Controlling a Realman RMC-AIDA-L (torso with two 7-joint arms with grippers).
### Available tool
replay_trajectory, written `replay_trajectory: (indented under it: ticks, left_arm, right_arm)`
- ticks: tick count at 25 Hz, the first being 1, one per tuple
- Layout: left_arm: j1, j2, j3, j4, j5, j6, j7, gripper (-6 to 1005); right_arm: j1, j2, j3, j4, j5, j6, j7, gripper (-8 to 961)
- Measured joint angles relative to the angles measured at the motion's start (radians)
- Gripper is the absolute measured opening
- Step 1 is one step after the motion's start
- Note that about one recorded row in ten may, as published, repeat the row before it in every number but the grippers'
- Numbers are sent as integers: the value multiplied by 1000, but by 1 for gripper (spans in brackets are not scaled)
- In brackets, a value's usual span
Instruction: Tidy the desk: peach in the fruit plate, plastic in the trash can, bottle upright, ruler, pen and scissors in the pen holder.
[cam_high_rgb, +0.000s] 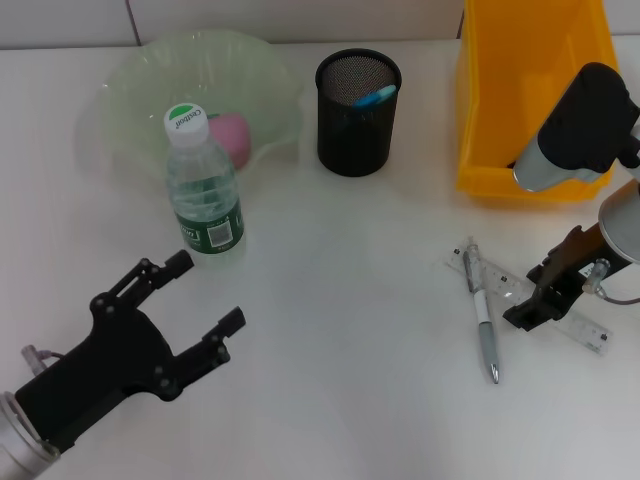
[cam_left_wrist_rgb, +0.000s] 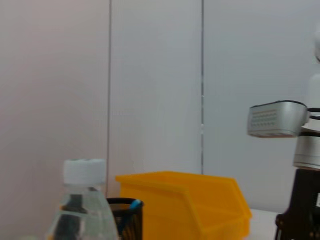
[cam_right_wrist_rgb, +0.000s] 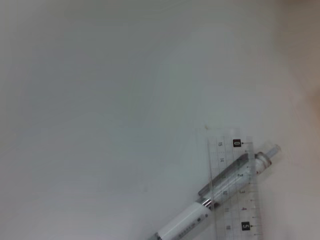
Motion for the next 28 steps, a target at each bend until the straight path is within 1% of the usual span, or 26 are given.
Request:
replay_trajectory:
  ticks: [9,11,16,28]
  left_arm:
    - [-9,-2,-3,6,23,-19,-24,811]
    - [-9,-2,-4,6,24,-20,-25,811]
    - [-9,-2,-4,6,24,-20,-25,811]
    - [-9,-2,-2,7,24,-16,-25,811]
  right_arm:
    - [-3,0,-5,-2,0,1,0,631]
    - [-3,1,-5,0,0,-1,3,608]
    - [-3,1,-5,0,0,-2,10,453]
    - [-4,1,-3,-3,5,-12,14,398]
